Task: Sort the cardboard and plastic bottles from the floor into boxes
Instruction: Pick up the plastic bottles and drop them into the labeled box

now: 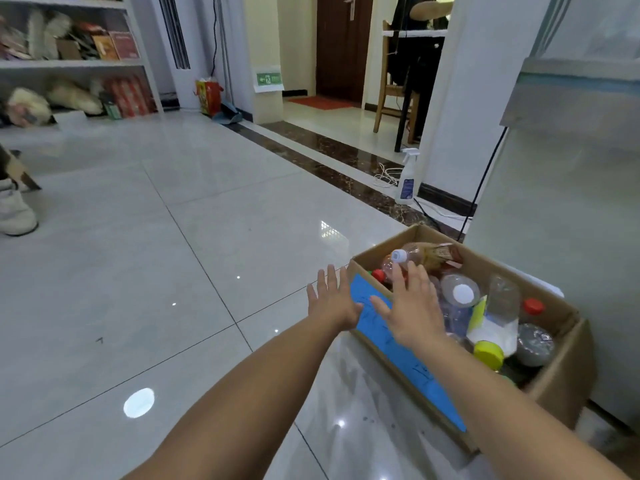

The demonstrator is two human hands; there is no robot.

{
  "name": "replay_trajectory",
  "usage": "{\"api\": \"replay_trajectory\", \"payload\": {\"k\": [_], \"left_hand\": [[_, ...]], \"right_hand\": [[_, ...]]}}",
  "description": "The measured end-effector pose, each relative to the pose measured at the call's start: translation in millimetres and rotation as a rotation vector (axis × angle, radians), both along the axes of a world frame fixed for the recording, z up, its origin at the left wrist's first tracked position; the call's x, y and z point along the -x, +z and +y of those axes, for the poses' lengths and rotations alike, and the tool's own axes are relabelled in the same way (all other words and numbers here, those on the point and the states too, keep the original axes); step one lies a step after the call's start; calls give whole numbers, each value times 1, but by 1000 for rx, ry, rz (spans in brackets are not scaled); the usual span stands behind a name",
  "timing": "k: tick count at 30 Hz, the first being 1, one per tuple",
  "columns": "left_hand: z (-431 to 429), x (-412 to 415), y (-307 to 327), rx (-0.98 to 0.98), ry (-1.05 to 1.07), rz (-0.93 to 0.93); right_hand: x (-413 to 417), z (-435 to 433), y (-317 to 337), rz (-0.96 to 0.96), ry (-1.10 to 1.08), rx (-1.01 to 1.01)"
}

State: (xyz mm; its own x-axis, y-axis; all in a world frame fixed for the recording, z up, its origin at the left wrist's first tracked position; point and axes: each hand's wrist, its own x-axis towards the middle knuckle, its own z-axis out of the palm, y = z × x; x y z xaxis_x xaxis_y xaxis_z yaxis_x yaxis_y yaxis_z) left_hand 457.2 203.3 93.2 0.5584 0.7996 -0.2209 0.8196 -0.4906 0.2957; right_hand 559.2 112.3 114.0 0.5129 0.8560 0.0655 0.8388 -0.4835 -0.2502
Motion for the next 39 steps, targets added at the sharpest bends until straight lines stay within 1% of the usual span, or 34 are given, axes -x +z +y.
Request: {"api": "replay_trajectory", "payload": {"k": [3, 8, 14, 16, 21, 24, 27, 29, 31, 33, 35, 36, 37, 38, 39], "left_hand": [[4, 64, -14, -32, 77, 81], [4, 194, -38, 18, 278, 192], [15, 352, -47, 56, 501, 210], [15, 406, -54, 73, 554, 219], [9, 543, -77, 130, 688, 241], [-5, 609, -88, 181, 755, 257], [-21, 650, -94, 247, 812, 269], [-26, 662, -102, 278, 841, 260], [-29, 667, -110, 307, 851, 247], [-30, 670, -125, 321, 859, 220], [-31, 675, -143, 333, 871, 187], [-32, 677, -152, 346, 877, 164], [-36, 679, -159, 369, 875, 144], [-41, 679, -167, 391, 871, 133], [-46, 679, -174, 407, 867, 129]], "right_hand": [[38, 17, -14, -77, 195, 97], [119, 39, -30, -171, 436, 171], [230, 74, -40, -209, 597, 218], [274, 88, -45, -234, 652, 220], [401, 129, -47, -215, 780, 229], [463, 151, -45, -222, 880, 226], [492, 159, -42, -261, 945, 258], [491, 162, -46, -333, 961, 276], [485, 165, -52, -346, 974, 292], [480, 169, -69, -364, 991, 333], [484, 170, -90, -452, 974, 375], [489, 170, -102, -464, 995, 338], [496, 167, -110, -490, 1024, 370], [502, 165, -121, -476, 1096, 351], [508, 162, -127, -419, 1137, 360]]}}
